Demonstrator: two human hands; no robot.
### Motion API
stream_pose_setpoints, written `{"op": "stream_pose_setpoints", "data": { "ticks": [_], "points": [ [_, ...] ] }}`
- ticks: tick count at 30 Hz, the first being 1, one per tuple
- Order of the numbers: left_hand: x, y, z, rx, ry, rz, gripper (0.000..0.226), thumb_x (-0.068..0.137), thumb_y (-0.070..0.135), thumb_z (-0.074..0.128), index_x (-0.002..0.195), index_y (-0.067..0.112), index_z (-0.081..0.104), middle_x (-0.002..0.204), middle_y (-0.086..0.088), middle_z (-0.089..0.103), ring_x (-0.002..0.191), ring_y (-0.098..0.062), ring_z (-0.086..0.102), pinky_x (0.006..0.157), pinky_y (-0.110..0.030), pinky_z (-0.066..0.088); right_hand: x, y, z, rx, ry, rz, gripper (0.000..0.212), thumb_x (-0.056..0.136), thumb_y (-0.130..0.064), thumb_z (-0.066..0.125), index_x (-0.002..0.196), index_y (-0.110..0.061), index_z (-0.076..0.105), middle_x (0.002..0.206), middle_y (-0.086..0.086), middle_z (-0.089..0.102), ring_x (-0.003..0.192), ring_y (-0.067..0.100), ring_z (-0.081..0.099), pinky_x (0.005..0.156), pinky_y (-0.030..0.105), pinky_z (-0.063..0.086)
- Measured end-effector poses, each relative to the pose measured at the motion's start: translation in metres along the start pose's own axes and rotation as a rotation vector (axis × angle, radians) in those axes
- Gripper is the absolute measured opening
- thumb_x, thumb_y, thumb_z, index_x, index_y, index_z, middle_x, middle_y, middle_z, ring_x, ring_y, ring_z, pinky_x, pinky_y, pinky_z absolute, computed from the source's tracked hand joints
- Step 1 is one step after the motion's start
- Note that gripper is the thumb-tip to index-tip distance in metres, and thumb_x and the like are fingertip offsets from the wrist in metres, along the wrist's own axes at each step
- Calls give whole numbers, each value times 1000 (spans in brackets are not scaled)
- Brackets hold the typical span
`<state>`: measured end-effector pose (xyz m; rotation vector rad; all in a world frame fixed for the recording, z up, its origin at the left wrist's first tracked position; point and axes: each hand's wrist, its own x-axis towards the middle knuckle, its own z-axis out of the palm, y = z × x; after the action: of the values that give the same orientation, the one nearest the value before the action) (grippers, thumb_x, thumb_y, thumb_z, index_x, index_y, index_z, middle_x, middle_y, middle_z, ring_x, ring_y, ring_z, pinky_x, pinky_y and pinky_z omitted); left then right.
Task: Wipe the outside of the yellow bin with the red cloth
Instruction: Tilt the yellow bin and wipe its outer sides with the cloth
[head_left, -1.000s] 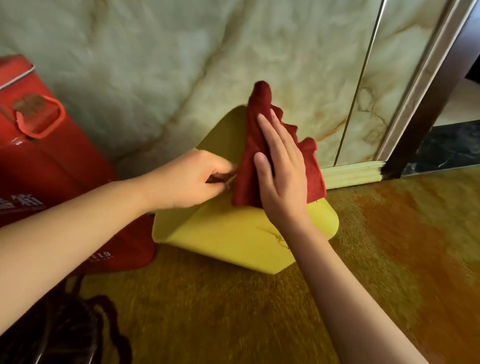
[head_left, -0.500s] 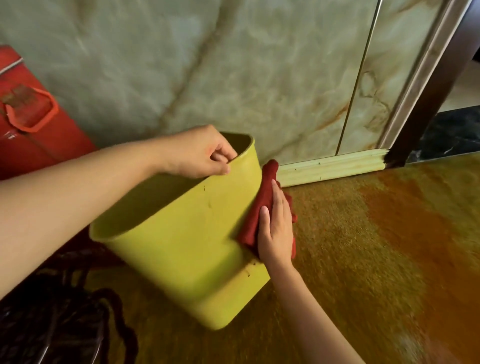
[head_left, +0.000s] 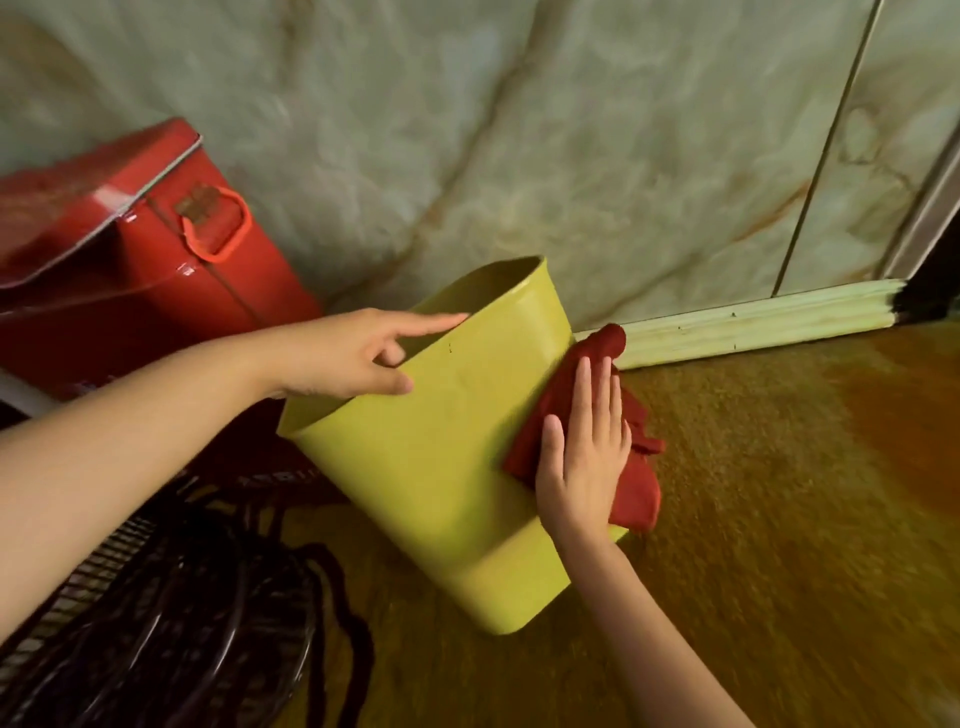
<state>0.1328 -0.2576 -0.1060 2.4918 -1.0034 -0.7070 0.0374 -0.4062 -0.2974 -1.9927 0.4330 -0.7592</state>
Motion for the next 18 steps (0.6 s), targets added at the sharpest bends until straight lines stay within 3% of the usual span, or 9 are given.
{"op": "stream_pose_setpoints", "data": {
  "ticks": [3, 5, 7, 8, 11, 15, 18],
  "points": [
    [8, 3, -1, -53, -40, -42, 76, 81, 3, 60, 116, 62, 29, 55, -6, 40, 48, -14, 29, 41, -20, 22, -3, -33, 9, 5, -83, -212, 59, 94, -39, 24, 148, -29, 4, 157, -7, -2, 147, 15, -6, 116, 45, 1],
    [10, 0, -3, -74, -51, -90, 79, 80, -2, 60, 126, 53, 28, 54, -8, 45, 45, -12, 34, 39, -18, 27, 1, -50, 15, -1, -134, -394, 60, 95, -31, 33, 149, -25, 8, 157, -7, 0, 147, 13, -3, 116, 41, 1],
    [10, -4, -9, -122, -117, -167, 83, 78, -5, 59, 131, 48, 23, 56, 0, 59, 46, -7, 44, 40, -16, 36, 9, -49, 16, -98, -112, -488, 58, 94, -34, 41, 148, -29, 18, 157, -7, 6, 147, 15, -1, 116, 46, 5],
    [10, -5, -12, -146, -174, -199, 84, 79, -5, 58, 125, 57, 25, 66, -2, 66, 53, -10, 50, 43, -18, 42, 12, -43, 16, -180, -74, -483, 58, 93, -43, 42, 146, -34, 21, 156, -7, 7, 147, 17, 0, 115, 51, 5],
    [8, -7, -20, -156, -253, -211, 84, 81, -4, 54, 106, 73, 34, 84, -23, 67, 71, -20, 51, 51, -20, 46, 19, -21, 17, -302, -15, -351, 63, 86, -68, 33, 143, -47, 18, 156, -10, 2, 147, 28, -4, 107, 68, 4],
    [9, -6, -17, -170, -209, -201, 81, 82, -4, 54, 110, 68, 32, 82, -25, 67, 68, -16, 53, 51, -19, 44, -11, 15, 22, -293, -43, -184, 63, 86, -70, 23, 144, -47, 10, 157, -5, 3, 147, 29, 0, 107, 68, 11],
    [8, 0, -16, -175, -220, -202, 79, 81, -5, 55, 108, 67, 35, 86, -25, 65, 63, -11, 55, 49, -18, 46, -50, 40, 17, -108, 24, 200, 66, 84, -72, 13, 143, -43, 4, 157, -1, 5, 147, 26, 3, 108, 69, 15]
  ]
}}
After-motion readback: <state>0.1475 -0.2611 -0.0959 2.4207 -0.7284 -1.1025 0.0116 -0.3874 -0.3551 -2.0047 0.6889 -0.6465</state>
